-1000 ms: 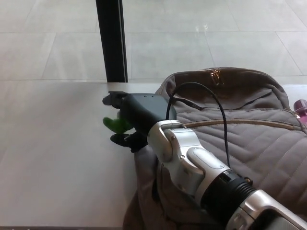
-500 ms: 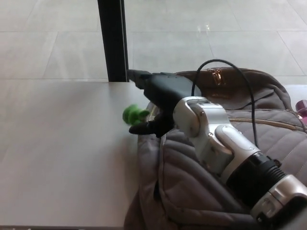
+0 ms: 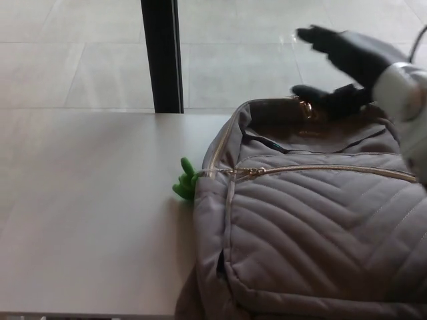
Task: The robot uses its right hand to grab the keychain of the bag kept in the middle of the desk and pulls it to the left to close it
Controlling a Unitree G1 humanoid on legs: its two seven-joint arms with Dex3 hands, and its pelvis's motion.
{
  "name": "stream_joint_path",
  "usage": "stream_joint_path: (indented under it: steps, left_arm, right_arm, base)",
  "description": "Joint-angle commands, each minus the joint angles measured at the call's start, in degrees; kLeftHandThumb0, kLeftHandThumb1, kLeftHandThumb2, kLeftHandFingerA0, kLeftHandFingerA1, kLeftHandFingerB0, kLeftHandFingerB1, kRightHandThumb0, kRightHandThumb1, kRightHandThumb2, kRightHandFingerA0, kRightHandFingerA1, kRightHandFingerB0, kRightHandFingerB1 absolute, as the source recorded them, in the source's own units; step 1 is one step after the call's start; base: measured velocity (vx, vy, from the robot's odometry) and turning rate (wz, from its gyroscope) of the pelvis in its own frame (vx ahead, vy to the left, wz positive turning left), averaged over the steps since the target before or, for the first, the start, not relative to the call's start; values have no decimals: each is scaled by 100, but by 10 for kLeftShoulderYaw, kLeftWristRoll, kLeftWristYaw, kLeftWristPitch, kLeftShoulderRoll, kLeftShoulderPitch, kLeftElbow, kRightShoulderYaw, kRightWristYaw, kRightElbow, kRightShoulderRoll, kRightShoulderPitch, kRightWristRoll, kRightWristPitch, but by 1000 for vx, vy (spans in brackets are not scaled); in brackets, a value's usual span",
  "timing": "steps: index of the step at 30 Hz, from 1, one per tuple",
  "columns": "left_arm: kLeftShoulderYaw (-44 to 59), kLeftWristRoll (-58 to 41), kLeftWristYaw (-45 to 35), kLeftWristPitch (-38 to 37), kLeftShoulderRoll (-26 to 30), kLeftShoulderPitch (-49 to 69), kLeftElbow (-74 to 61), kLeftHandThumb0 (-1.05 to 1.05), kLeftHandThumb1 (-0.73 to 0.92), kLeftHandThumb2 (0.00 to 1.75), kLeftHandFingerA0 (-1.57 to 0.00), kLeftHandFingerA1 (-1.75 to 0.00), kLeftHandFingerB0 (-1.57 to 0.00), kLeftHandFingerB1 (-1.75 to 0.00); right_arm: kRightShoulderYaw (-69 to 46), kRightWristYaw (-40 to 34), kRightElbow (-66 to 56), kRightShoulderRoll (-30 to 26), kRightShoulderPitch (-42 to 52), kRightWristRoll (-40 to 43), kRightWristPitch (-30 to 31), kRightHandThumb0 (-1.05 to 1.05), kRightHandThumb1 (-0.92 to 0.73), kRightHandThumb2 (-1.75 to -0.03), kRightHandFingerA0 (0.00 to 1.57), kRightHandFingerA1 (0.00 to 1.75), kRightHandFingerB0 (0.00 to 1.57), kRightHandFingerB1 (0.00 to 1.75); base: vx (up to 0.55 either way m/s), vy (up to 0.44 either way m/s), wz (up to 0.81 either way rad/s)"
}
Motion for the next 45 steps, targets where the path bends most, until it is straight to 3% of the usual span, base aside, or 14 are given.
stream_joint_path:
  steps: [1, 4, 5, 9, 15, 17, 25, 27, 32, 33, 34, 38, 39, 45]
  left_arm:
    - [14, -14, 0, 0, 1, 20, 6, -101, 91, 79, -44, -71, -34, -52]
    - [20, -22, -3, 7, 0, 21, 6, -99, 92, 78, -45, -75, -33, -53]
    - [21, -23, -4, 7, 1, 20, 6, -94, 75, 119, -43, -73, -33, -60]
    - [22, -24, -1, 9, -1, 19, 5, -101, 92, 79, -43, -74, -32, -53]
    - [16, -17, -5, 0, 5, 23, 3, -100, 92, 81, -42, -71, -32, -51]
    - [17, -17, -3, 2, 6, 23, 3, -95, 79, 122, -43, -71, -34, -59]
    - [18, -18, 7, 12, -1, 12, 12, -103, 91, 79, -42, -70, -33, -51]
    - [17, -17, -4, 6, 4, 23, 3, -100, 92, 81, -42, -72, -31, -52]
    - [13, -9, 19, 7, 8, 22, 10, -95, 92, 82, -48, -71, -36, -52]
    - [10, -5, 25, 7, 8, 23, 9, -94, 92, 83, -47, -70, -36, -51]
    - [9, -4, 24, 9, 9, 24, 9, -91, 79, 121, -46, -71, -35, -58]
    - [11, -7, 14, 13, 12, 30, 12, -97, 92, 82, -44, -71, -31, -50]
    - [12, -7, 16, 10, 13, 31, 13, -99, 91, 82, -44, -71, -31, -50]
    - [13, -6, 17, 13, 15, 32, 19, -100, 77, 95, -48, -71, -29, -52]
  right_arm:
    - [-541, 282, -84, -371, 207, 169, 150, -91, -59, -102, 29, 64, 16, 48]
    - [-663, 257, -35, -364, 300, 187, 112, -93, -63, -102, 46, 71, 18, 55]
    - [-694, 227, -24, -355, 341, 181, 92, -91, -75, -63, 109, 71, 23, 51]
    - [-830, 111, 38, -310, 493, 200, 63, -91, -74, -62, 30, 88, 13, 56]
    - [-884, 8, 90, -228, 609, 274, 17, -85, -75, -61, 11, 104, 0, 73]
    - [-901, -32, 79, -189, 622, 289, 20, -90, -57, -94, 89, 121, 5, 66]
    - [-879, -209, 199, -58, 654, 363, -110, -66, -71, -60, 142, 135, 5, 76]
    - [-860, -226, 208, -34, 661, 349, -97, -39, -51, -106, 144, 135, 7, 58]
    - [-832, -206, 185, 29, 688, 336, -101, -39, -53, -110, 138, 133, 11, 62]
    - [-830, -199, 169, 45, 694, 333, -93, -63, -74, -61, 72, 155, 3, 81]
    - [-828, -186, 157, 61, 701, 333, -77, -64, -75, -61, 83, 157, 1, 75]
    - [-842, -169, 158, 75, 704, 342, -52, -37, -56, -111, 127, 128, 11, 61]
    - [-839, -154, 166, 79, 701, 348, -52, -37, -59, -112, 61, 92, 9, 59]
    - [-778, -96, 139, 92, 725, 309, -18, -49, -70, -59, 61, 115, 21, 67]
  base:
    - [0, 0, 0]
    - [0, 0, 0]
    - [0, 0, 0]
    - [0, 0, 0]
    - [0, 0, 0]
    - [0, 0, 0]
    - [0, 0, 0]
    - [0, 0, 0]
    - [0, 0, 0]
    - [0, 0, 0]
    - [0, 0, 0]
    - [0, 0, 0]
    - [0, 0, 0]
    - [0, 0, 0]
